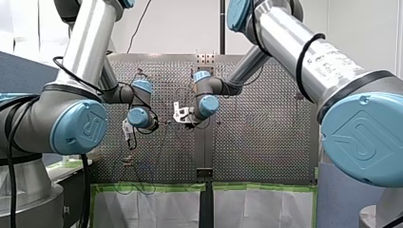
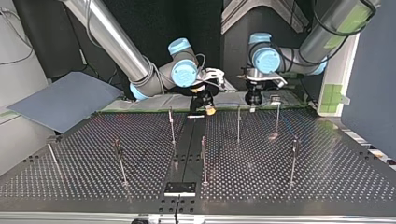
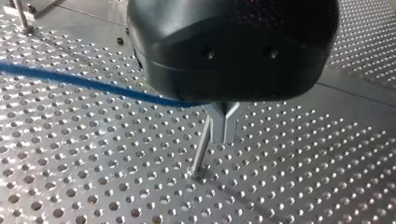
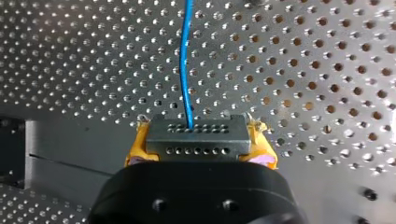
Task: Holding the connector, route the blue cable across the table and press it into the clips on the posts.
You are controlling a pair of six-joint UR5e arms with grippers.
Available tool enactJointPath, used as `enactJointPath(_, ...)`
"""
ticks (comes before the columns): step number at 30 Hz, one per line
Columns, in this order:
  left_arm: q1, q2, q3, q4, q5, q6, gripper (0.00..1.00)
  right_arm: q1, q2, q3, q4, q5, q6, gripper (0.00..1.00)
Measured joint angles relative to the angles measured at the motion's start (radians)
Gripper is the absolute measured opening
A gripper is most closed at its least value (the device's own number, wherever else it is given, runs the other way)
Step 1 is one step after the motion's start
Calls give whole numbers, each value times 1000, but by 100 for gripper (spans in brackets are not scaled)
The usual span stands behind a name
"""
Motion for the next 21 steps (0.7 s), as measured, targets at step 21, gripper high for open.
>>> enactJointPath(21,45,-92,128,-23,51,7,0,-66,4,-1,-22,-21,14,0)
